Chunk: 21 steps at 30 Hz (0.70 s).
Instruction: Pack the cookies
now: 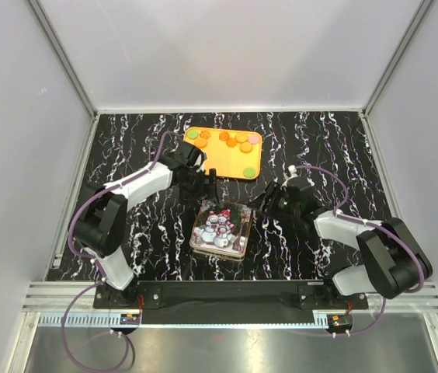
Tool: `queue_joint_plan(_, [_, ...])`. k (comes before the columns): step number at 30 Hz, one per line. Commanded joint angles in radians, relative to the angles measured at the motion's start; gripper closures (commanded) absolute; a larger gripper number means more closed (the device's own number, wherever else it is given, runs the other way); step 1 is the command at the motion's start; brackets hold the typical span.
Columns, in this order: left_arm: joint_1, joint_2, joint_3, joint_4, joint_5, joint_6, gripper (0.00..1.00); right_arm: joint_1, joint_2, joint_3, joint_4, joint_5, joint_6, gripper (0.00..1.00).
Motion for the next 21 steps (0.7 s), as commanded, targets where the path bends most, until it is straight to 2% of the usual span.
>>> queue_joint_plan(1, [0.0,0.007,0.043,0.004,-0.013,0.019,0.16,-0.005,0.05,0.015,0.108,-0.052,-0.004,0.39])
queue_joint_plan(9, [-0.001,0.008,0.0,0.044,-0.008,0.0,0.16,-0.005,0.07,-0.044,0.199,-0.07,0.025,0.37])
queue_joint_plan(21, [-0.014,0.008,-0.026,0.079,-0.001,-0.034,0.16,-0.005,0.142,-0.099,0.366,-0.116,0.092,0.4])
